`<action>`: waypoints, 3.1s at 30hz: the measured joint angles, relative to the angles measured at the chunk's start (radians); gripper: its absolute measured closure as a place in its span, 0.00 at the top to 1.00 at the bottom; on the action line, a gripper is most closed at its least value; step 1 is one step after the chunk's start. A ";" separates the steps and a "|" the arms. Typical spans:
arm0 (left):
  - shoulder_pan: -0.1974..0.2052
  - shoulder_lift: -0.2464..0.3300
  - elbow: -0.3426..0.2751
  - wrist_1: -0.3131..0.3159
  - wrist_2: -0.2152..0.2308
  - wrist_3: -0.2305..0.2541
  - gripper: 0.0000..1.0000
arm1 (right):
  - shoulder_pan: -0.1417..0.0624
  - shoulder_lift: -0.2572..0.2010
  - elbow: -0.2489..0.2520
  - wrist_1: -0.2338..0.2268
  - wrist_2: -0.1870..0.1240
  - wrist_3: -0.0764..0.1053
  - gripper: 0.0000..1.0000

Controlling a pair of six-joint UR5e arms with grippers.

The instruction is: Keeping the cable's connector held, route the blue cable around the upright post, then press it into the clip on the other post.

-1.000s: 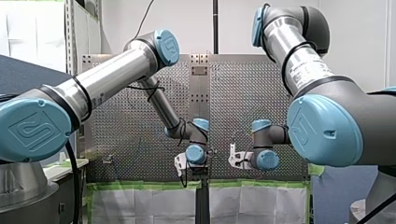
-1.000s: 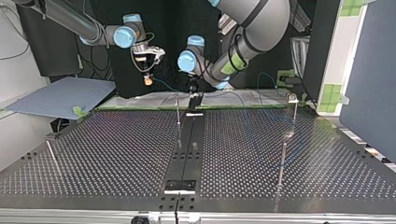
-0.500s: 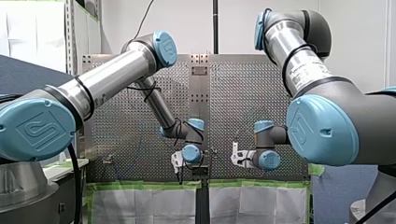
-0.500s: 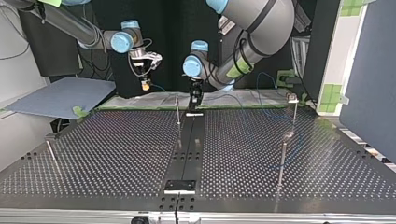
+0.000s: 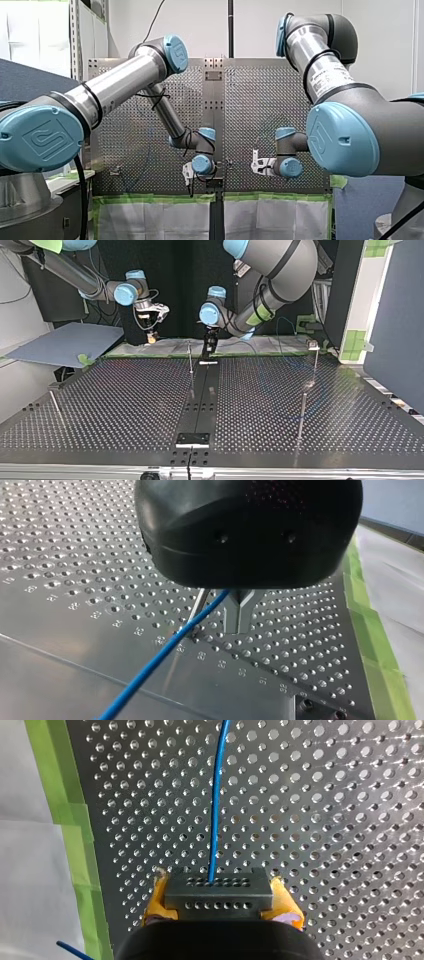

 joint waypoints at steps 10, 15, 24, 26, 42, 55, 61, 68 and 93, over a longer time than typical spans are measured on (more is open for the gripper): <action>-0.012 0.000 0.000 -0.010 0.023 0.029 0.00 | -0.021 0.039 -0.001 0.040 0.001 -0.038 0.00; -0.009 0.000 0.000 -0.005 0.040 0.038 0.00 | -0.033 0.045 -0.004 0.040 0.001 -0.041 0.00; -0.001 0.002 0.000 0.027 0.083 0.036 0.00 | -0.043 0.045 -0.022 0.056 0.002 -0.051 0.00; 0.001 0.003 0.000 0.042 0.098 0.036 0.00 | -0.044 0.045 -0.025 0.057 0.002 -0.052 0.00; 0.025 0.040 0.000 0.041 0.146 0.000 0.00 | -0.043 0.046 -0.028 0.056 0.000 -0.059 0.00; -0.018 0.041 0.000 -0.012 0.154 0.025 0.00 | -0.043 0.047 -0.028 0.055 -0.002 -0.059 0.00; -0.035 0.041 0.000 -0.016 0.150 0.032 0.00 | -0.043 0.047 -0.028 0.053 -0.002 -0.059 0.00; -0.026 0.062 0.000 -0.018 0.147 0.034 0.00 | -0.044 0.048 -0.028 0.048 -0.008 -0.059 0.00; -0.047 0.131 -0.072 -0.057 0.111 0.052 0.00 | -0.050 0.030 0.034 0.006 -0.011 -0.111 0.00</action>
